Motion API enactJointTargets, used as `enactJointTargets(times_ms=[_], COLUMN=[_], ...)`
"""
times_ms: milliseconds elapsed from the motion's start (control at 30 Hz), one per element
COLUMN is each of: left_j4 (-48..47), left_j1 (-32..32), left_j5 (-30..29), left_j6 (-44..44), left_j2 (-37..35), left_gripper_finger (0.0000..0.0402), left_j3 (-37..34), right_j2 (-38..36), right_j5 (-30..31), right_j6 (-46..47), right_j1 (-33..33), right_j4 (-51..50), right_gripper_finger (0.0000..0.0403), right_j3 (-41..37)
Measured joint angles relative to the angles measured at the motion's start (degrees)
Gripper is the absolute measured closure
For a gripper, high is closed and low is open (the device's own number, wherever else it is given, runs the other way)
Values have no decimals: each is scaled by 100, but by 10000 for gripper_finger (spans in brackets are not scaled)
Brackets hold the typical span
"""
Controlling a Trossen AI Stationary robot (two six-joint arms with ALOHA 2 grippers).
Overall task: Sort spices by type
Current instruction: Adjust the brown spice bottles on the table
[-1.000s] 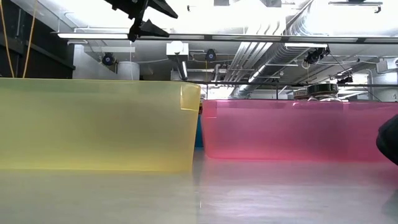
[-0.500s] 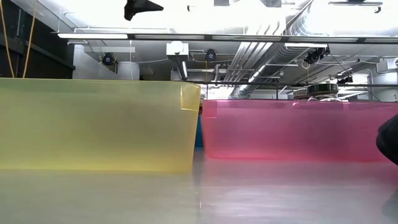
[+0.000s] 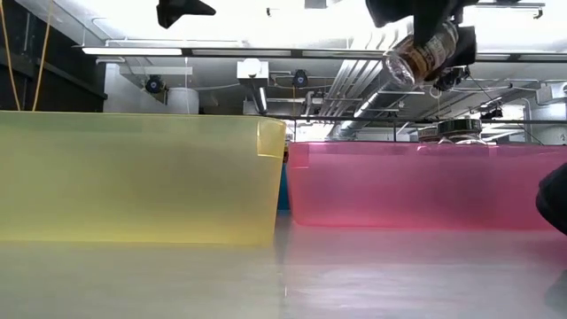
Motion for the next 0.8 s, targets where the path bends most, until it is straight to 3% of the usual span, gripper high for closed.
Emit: enactJointTargets(times_ms=[267, 800], left_j4=[63, 283], left_j1=[-488, -511], left_j5=[-647, -757], left_j6=[-54, 91], left_j2=[56, 319], left_gripper_finger=[124, 124], left_j3=[-63, -63], right_j2=[0, 0], right_j5=[60, 93], right_j6=[-492, -678], right_j1=[-164, -159], right_j4=[23, 21], right_gripper_finger=[219, 219], right_j3=[0, 0])
